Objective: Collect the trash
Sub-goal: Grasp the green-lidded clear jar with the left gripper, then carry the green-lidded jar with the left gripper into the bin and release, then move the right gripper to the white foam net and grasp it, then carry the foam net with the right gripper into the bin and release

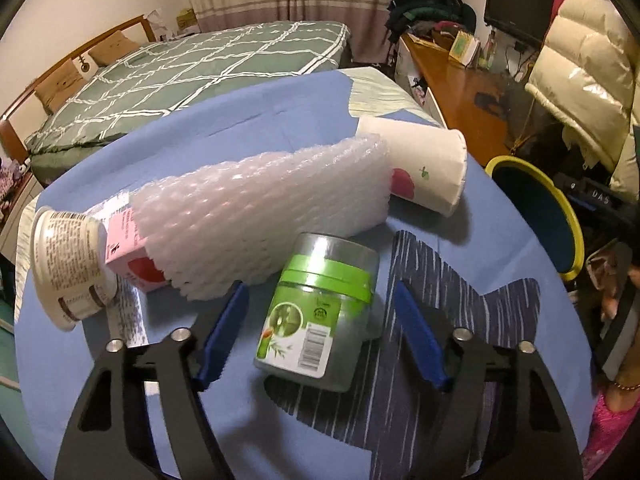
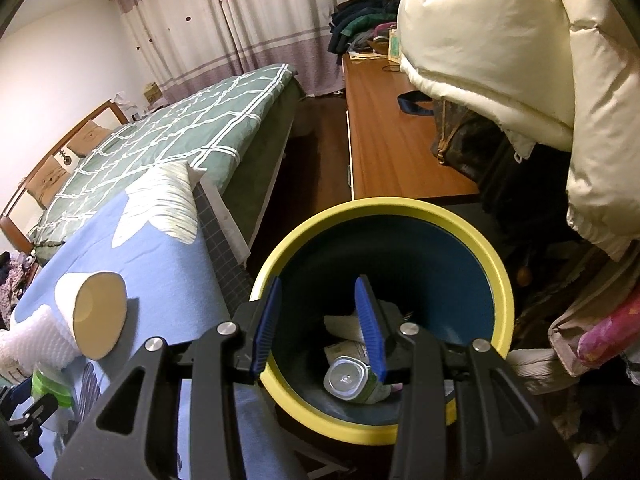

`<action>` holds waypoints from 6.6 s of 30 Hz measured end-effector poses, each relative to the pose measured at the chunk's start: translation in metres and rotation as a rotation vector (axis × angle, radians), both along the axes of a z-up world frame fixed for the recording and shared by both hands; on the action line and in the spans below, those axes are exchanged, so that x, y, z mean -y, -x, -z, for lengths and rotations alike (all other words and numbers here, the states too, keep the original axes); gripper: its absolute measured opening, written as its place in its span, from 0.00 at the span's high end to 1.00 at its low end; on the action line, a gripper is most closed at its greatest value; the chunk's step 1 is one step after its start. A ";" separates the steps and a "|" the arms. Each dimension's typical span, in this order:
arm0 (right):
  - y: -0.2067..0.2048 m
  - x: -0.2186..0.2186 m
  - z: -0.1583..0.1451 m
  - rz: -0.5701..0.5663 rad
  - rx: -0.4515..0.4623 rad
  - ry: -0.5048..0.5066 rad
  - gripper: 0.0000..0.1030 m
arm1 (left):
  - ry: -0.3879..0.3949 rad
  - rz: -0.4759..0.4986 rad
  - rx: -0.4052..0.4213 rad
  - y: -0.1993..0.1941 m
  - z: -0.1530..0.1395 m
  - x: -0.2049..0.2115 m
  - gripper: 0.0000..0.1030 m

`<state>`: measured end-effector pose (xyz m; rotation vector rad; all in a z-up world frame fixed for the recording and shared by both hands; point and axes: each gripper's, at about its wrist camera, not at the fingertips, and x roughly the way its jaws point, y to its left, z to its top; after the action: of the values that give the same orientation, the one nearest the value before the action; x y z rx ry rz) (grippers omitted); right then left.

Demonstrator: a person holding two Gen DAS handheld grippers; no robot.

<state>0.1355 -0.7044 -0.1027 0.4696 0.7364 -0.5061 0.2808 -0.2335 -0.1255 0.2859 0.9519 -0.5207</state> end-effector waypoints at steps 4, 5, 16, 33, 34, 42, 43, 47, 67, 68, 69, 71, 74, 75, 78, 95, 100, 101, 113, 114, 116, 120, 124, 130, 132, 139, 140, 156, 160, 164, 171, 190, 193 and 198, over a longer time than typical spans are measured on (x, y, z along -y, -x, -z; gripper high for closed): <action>0.001 0.002 0.001 -0.011 0.005 -0.021 0.64 | -0.019 0.017 -0.011 -0.004 0.006 0.005 0.46; 0.003 0.003 0.000 -0.011 0.005 -0.020 0.64 | -0.023 0.018 -0.006 -0.004 0.006 0.006 0.46; 0.047 0.010 -0.013 -0.009 0.038 0.008 0.63 | 0.046 0.119 0.029 0.033 -0.026 0.050 0.47; 0.118 0.041 -0.010 0.028 0.044 0.026 0.63 | 0.086 0.400 0.022 0.083 -0.039 0.257 0.47; 0.121 0.044 -0.009 0.033 0.044 0.024 0.63 | 0.081 0.410 0.017 0.084 -0.036 0.270 0.47; 0.136 0.060 -0.002 0.069 0.040 0.020 0.57 | 0.052 0.417 -0.024 0.074 -0.011 0.333 0.47; 0.137 0.061 -0.001 0.070 0.039 0.020 0.57 | 0.052 0.413 -0.030 0.072 -0.008 0.337 0.47; 0.137 0.064 0.002 0.073 0.033 0.012 0.55 | 0.066 0.380 -0.021 0.064 -0.004 0.342 0.09; 0.065 -0.026 -0.017 -0.196 0.024 0.055 0.55 | 0.253 -0.125 0.184 0.095 -0.069 -0.009 0.05; 0.058 -0.036 -0.020 -0.228 0.027 0.053 0.55 | 0.257 -0.173 0.187 0.096 -0.070 -0.032 0.05; 0.049 -0.049 -0.024 -0.262 0.030 0.059 0.55 | 0.259 -0.218 0.190 0.097 -0.070 -0.052 0.05; 0.034 -0.076 -0.034 -0.328 0.041 0.082 0.55 | 0.265 -0.320 0.206 0.101 -0.072 -0.097 0.05; 0.015 -0.109 -0.046 -0.406 0.052 0.099 0.55 | 0.266 -0.444 0.239 0.108 -0.073 -0.156 0.05; 0.007 -0.122 -0.051 -0.434 0.058 0.104 0.55 | 0.268 -0.468 0.245 0.109 -0.073 -0.168 0.05; -0.017 -0.158 -0.061 -0.519 0.080 0.091 0.52 | 0.271 -0.543 0.262 0.114 -0.073 -0.210 0.05; -0.172 -0.258 -0.059 -0.656 -0.056 0.129 0.50 | 0.269 -0.524 0.233 0.117 -0.063 -0.208 0.05; -0.151 -0.246 -0.049 -0.663 -0.066 0.089 0.50 | 0.277 -0.518 0.220 0.116 -0.061 -0.205 0.05; -0.147 -0.243 -0.049 -0.665 -0.066 0.082 0.50 | 0.276 -0.516 0.219 0.116 -0.061 -0.204 0.05; -0.097 -0.238 -0.029 -0.700 -0.110 0.055 0.44 | 0.285 -0.503 0.208 0.120 -0.059 -0.200 0.05; -0.098 -0.238 -0.024 -0.698 -0.123 0.050 0.44 | 0.284 -0.502 0.211 0.121 -0.060 -0.200 0.05; -0.100 -0.240 -0.017 -0.693 -0.144 0.046 0.44 | 0.275 -0.502 0.216 0.122 -0.060 -0.200 0.05; -0.101 -0.238 -0.003 -0.672 -0.179 0.051 0.42 | 0.279 -0.509 0.207 0.121 -0.057 -0.204 0.05; -0.097 -0.236 0.005 -0.674 -0.209 0.040 0.35 | 0.286 -0.512 0.195 0.120 -0.054 -0.205 0.05; -0.082 -0.245 0.007 -0.695 -0.195 0.067 0.50 | 0.292 -0.504 0.182 0.117 -0.050 -0.203 0.05; -0.078 -0.248 0.006 -0.707 -0.187 0.065 0.62 | 0.292 -0.501 0.180 0.117 -0.049 -0.202 0.05; -0.057 -0.245 -0.002 -0.721 -0.133 0.016 0.78 | 0.289 -0.497 0.174 0.118 -0.047 -0.200 0.05; -0.053 -0.242 -0.003 -0.716 -0.125 0.008 0.78 | 0.289 -0.497 0.172 0.118 -0.047 -0.200 0.05; -0.004 -0.111 -0.035 -0.416 0.040 -0.059 0.77 | 0.258 -0.440 0.160 0.115 -0.044 -0.171 0.05; 0.004 -0.076 -0.036 -0.322 0.054 -0.052 0.76 | 0.248 -0.430 0.159 0.113 -0.044 -0.165 0.05; 0.010 -0.045 -0.037 -0.233 0.056 -0.036 0.76 | 0.240 -0.417 0.157 0.112 -0.044 -0.157 0.05; 0.022 0.006 -0.024 -0.088 0.040 -0.030 0.75 | 0.229 -0.401 0.157 0.110 -0.044 -0.147 0.05; 0.017 0.041 0.013 0.023 -0.049 -0.017 0.56 | 0.209 -0.380 0.149 0.106 -0.042 -0.133 0.05; 0.017 0.042 0.014 0.024 -0.052 -0.010 0.54 | 0.209 -0.382 0.147 0.107 -0.041 -0.134 0.05; 0.018 0.039 0.013 0.021 -0.052 -0.008 0.51 | 0.206 -0.386 0.147 0.105 -0.039 -0.135 0.05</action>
<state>0.1176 -0.7436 -0.1156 0.4739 0.7843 -0.5364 0.1761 -0.0985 -0.0863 -0.0474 0.7784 -0.2355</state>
